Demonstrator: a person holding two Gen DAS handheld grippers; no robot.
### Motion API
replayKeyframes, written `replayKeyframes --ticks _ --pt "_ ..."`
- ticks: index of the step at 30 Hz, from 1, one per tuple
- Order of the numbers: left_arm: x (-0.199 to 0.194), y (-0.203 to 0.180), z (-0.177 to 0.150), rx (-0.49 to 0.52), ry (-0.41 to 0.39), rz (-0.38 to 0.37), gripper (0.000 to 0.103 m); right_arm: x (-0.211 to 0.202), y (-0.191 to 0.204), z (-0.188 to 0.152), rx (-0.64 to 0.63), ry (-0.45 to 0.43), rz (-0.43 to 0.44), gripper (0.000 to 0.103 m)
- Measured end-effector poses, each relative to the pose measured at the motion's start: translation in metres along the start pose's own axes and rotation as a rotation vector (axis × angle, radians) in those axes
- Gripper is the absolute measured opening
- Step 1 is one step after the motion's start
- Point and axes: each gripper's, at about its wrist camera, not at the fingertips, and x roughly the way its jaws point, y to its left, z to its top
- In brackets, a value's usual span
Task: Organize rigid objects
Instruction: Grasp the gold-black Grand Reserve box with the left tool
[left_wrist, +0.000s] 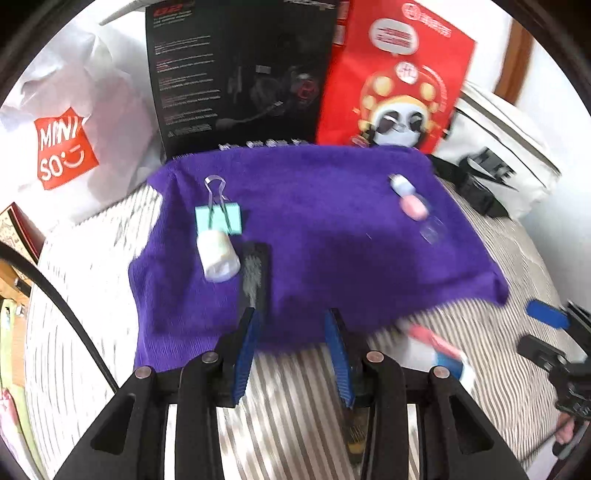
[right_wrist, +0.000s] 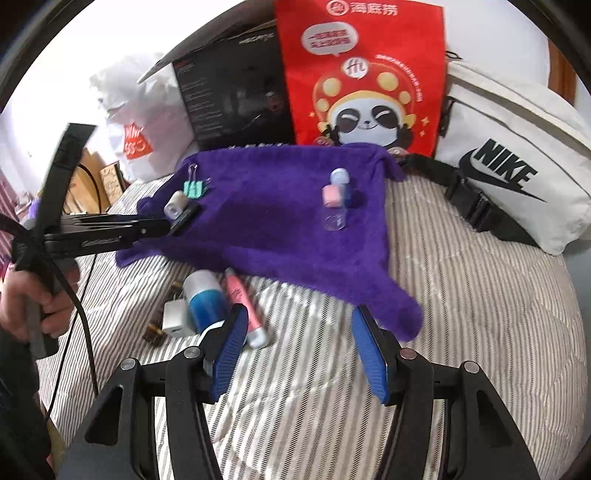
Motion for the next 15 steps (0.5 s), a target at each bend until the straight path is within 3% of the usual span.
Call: replayKeyframes --ticks 9,15 --pt "0.004 -0.019 -0.054 -0.005 0.066 -0.039 0.036 -0.002 0.01 -0.024 -0.004 0.036 0.006 0.058" --pt "0.014 -0.03 -0.062 -0.007 0.091 -0.05 0.036 -0.01 0.008 -0.034 0.011 0.038 -0.003 0.058"
